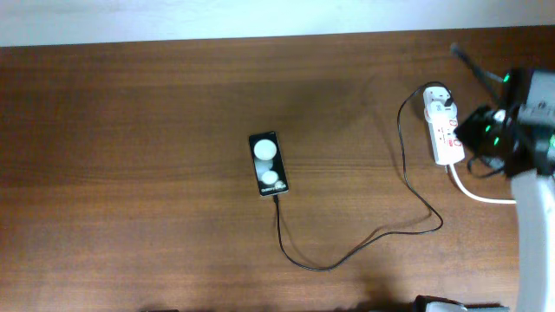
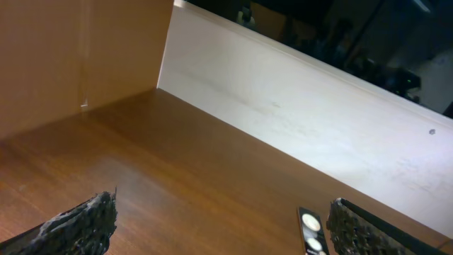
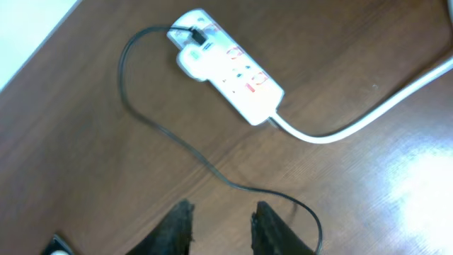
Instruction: Plug charger to phone and switch on socket
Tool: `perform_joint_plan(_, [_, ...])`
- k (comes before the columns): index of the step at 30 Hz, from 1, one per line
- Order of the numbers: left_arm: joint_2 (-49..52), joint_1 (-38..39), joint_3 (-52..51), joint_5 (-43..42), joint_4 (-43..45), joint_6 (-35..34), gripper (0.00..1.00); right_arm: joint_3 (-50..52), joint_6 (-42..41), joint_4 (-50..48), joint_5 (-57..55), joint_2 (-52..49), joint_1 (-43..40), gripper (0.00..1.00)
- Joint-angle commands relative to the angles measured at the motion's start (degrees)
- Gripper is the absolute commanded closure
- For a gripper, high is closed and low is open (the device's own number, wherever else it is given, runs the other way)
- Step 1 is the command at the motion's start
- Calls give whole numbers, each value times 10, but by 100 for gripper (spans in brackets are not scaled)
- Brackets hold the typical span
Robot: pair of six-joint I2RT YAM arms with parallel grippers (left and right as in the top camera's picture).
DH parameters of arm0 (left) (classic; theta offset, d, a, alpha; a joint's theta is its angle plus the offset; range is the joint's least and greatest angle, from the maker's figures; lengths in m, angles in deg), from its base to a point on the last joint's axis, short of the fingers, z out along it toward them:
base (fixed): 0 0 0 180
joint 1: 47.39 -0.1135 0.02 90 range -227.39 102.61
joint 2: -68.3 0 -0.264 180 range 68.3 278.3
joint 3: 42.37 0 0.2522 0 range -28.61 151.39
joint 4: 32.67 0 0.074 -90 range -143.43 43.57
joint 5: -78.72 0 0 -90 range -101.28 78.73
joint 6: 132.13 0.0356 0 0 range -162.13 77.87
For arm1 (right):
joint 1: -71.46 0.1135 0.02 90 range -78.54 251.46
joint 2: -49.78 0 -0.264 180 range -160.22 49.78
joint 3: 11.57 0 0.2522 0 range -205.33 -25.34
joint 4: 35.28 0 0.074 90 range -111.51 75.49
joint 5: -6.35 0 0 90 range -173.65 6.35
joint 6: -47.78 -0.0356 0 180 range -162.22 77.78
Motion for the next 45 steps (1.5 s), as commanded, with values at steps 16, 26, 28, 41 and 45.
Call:
perform_joint_plan(16, [-2,-1,0,4,0,1,1,-158,7,-85,34,-417,-86,96])
perform_joint_plan(26, [-2,-1,0,4,0,1,1,-158,31,-133,75,-444,-86,96])
perform_joint_plan(28, [-2,-1,0,4,0,1,1,-158,31,-134,72,-459,-86,96])
perform_joint_plan(41, [-2,-1,0,4,0,1,1,-157,31,-173,71,-480,-85,96])
perform_joint_plan(45, [-2,-1,0,4,0,1,1,-157,37,-167,85,-516,-85,96])
